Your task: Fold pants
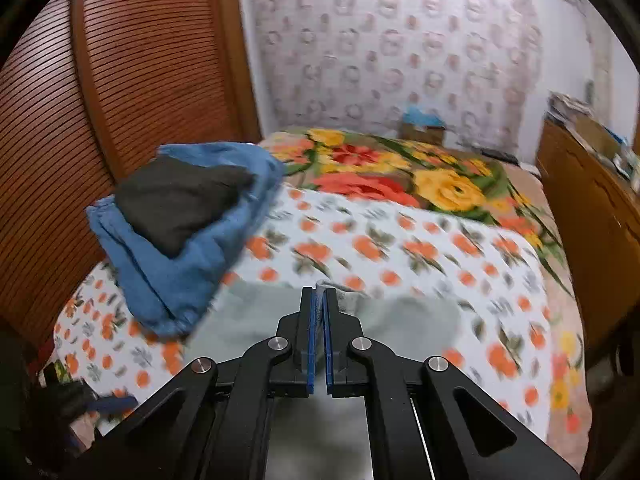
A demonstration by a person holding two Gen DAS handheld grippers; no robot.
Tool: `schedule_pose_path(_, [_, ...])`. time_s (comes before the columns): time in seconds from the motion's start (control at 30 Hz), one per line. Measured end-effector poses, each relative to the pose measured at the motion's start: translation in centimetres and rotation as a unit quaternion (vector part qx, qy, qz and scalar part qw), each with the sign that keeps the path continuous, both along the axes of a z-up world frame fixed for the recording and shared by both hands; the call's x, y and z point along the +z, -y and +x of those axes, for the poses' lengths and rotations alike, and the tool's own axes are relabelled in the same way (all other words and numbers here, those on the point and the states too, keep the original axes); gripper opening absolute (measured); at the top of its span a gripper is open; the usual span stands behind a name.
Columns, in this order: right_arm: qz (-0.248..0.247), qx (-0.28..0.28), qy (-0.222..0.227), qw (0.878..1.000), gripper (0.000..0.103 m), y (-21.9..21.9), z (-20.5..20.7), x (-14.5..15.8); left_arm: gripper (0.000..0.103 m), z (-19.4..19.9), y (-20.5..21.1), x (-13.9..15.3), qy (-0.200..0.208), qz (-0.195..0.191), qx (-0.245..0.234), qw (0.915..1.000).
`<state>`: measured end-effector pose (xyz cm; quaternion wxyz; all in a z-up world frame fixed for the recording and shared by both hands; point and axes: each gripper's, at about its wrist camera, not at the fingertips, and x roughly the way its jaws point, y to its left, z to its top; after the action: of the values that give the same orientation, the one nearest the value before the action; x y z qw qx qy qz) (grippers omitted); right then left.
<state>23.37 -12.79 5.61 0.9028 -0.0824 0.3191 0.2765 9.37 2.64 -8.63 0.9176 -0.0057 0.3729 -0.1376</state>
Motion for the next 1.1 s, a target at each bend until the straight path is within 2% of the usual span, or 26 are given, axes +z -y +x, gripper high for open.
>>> schedule_pose_path(0.2, [0.002,0.040,0.006,0.999,0.003,-5.2,1.2,1.1,0.055,-0.5,-0.4,0.0,0.000,-0.003,0.002,1.0000])
schedule_pose_path(0.37, [-0.018,0.055,-0.015,0.998,0.004,-6.8,2.4,-0.1,0.055,-0.7,-0.7,0.0,-0.001,-0.009,0.001,1.0000])
schedule_pose_path(0.4, [-0.024,0.055,-0.021,0.998,0.008,-6.7,2.8,-0.4,0.055,-0.8,-0.7,0.0,0.000,-0.010,0.001,1.0000])
schedule_pose_path(0.5, [-0.032,0.046,-0.022,0.998,0.023,-6.1,3.2,-0.7,0.055,-0.9,-0.9,0.1,0.000,-0.016,0.001,0.9999])
schedule_pose_path(0.63, [-0.029,0.042,-0.018,0.999,0.025,-4.6,2.4,-0.6,0.055,-0.7,-0.8,0.1,-0.001,-0.019,0.004,0.9998])
schedule_pose_path(0.8, [-0.015,0.028,-0.001,0.999,0.025,-1.7,-1.1,-0.6,0.055,-0.6,-0.5,0.3,-0.001,-0.017,0.001,0.9999])
schedule_pose_path(0.97, [-0.010,0.009,0.030,0.999,0.025,2.0,-5.2,-2.4,0.055,-0.7,0.0,0.4,0.003,-0.019,-0.001,0.9998])
schedule_pose_path(1.1, [-0.028,-0.007,0.030,0.999,0.025,4.3,-8.0,-4.4,0.055,-1.0,0.2,0.6,0.016,-0.023,-0.001,0.9996])
